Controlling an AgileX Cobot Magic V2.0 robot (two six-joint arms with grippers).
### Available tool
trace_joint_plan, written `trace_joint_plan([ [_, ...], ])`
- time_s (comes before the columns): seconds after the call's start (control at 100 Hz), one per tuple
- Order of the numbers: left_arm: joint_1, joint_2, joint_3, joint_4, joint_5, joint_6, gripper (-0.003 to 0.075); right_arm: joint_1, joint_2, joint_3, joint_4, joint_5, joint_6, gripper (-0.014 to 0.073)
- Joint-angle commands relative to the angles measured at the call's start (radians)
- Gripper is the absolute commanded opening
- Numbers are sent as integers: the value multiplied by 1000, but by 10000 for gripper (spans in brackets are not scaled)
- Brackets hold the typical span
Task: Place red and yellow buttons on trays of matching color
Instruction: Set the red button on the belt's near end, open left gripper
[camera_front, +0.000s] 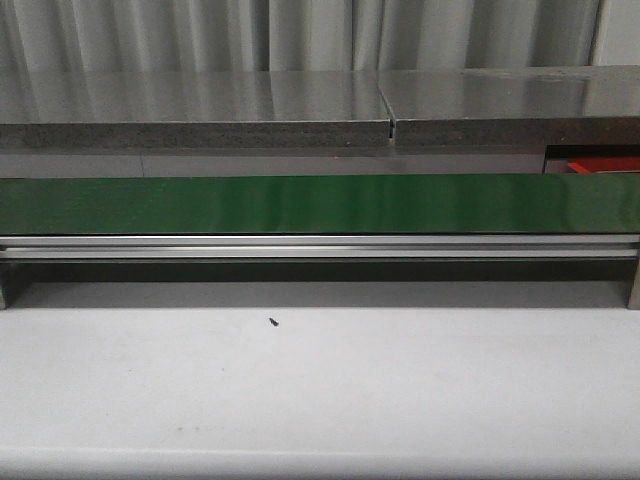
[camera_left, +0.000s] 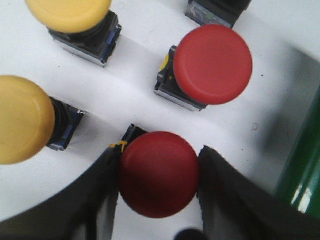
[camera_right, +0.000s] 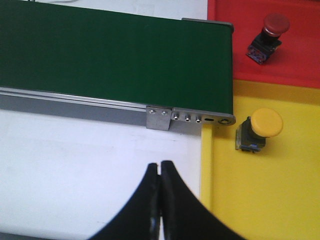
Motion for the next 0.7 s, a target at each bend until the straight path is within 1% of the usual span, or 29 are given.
trace_joint_plan([
  [0.0, 3, -42, -35, -9, -37, -2, 115, -1, -8, -25, 0, -53, -7, -67],
  [0.09, 3, -44, -63, -9, 0, -2, 54, -1, -8, -25, 0, -53, -7, -67],
  [0.18, 3, -60, -116, -18, 70, -2, 14, -1, -8, -25, 0, -53, -7, -67],
  [0.27, -2, -95, -170, -37, 109, -2, -18, -1, -8, -25, 0, -53, -7, -67],
  [0.34, -11, -132, -209, -50, 140, 10, -19, -1, -8, -25, 0, -53, -7, -67],
  [0.51, -42, -182, -282, -123, 252, 89, -19, -1, -8, -25, 0, -53, -7, -67],
  [0.59, -63, -182, -286, -152, 264, 102, -19, -1, -8, -25, 0, -53, -7, -67],
  [0.69, -98, -175, -285, -152, 275, 104, -19, -1, -8, -25, 0, -53, -7, -67],
])
